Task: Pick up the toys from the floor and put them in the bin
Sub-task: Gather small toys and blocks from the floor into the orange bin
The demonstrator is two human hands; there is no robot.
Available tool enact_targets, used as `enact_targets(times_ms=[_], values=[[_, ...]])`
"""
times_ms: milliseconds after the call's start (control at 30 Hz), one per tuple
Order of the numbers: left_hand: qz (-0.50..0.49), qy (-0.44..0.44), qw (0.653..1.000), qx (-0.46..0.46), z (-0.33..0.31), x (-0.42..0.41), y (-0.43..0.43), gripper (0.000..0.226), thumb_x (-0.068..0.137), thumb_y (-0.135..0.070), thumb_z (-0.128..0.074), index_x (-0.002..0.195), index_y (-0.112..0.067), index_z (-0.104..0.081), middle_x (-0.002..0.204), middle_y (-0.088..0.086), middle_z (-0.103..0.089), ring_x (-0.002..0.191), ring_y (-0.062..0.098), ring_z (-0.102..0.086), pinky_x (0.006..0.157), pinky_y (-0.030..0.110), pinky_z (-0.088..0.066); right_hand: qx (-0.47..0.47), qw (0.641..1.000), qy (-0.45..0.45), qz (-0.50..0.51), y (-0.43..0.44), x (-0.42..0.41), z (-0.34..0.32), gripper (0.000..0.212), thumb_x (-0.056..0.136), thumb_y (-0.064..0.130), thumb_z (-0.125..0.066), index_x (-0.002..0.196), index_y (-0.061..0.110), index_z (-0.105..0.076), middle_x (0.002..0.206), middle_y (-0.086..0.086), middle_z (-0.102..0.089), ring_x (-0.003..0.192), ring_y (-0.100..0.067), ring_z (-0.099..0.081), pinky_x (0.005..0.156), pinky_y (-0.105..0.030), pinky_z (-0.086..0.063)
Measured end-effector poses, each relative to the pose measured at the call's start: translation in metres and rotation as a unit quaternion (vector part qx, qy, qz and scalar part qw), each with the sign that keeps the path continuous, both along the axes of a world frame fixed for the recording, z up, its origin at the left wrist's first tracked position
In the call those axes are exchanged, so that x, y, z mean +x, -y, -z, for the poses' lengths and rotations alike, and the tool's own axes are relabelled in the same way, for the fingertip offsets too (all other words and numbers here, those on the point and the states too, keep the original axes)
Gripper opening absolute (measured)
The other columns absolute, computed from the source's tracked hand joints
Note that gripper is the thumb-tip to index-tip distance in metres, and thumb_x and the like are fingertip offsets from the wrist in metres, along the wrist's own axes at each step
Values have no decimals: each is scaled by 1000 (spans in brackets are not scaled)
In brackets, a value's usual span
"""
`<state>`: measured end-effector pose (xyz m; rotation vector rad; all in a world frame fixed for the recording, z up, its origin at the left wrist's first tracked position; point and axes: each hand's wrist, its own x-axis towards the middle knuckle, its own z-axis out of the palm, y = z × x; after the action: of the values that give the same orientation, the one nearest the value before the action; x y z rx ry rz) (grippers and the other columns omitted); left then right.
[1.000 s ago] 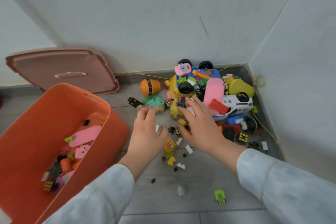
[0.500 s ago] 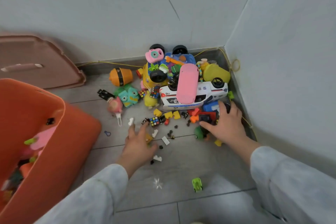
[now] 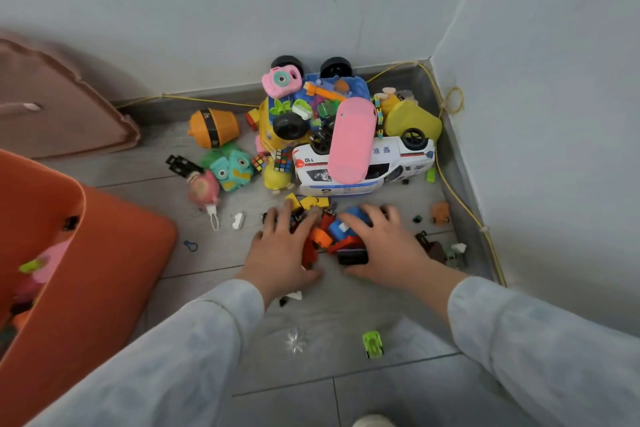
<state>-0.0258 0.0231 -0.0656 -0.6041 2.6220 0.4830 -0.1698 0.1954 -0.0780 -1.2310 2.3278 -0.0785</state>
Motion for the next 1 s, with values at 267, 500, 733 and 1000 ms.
enact_targets(times_ms=[267, 500, 733, 1000], values=[[-20, -9, 1000, -22, 3, -3, -24, 77, 75, -59, -70, 139, -38, -32, 151, 10, -15, 123, 39, -39, 83, 47, -54, -24, 999, 11, -48, 11, 20, 7, 71, 79, 34, -69, 139, 31, -32, 110, -10, -53, 98, -33, -43, 84, -43, -44], [-120, -72, 988, 60, -11, 2, -19, 46, 72, -49, -66, 113, -37, -48, 120, -1, -38, 102, 29, -55, 81, 42, -55, -89, 992, 64, 57, 6, 15, -8, 49, 75, 51, -65, 113, 34, -39, 89, -4, -60, 84, -30, -54, 68, -39, -45], [-167, -168, 969, 73, -52, 7, -4, 37, 72, -48, -66, 105, -36, -53, 115, -5, -43, 96, 25, -59, 81, 40, -55, -152, 986, 22, 63, 17, 15, -56, 44, 74, 50, -67, 93, 34, -31, 82, 7, -50, 79, -24, -53, 54, -34, -24], [-186, -244, 951, 46, -100, 35, 17, 37, 75, -39, -70, 109, -31, -56, 108, -6, -41, 90, 20, -55, 79, 33, -51, -211, 976, 9, 48, 52, 39, -96, 44, 73, 42, -67, 99, 36, -32, 87, 11, -46, 83, -21, -49, 57, -33, -34]])
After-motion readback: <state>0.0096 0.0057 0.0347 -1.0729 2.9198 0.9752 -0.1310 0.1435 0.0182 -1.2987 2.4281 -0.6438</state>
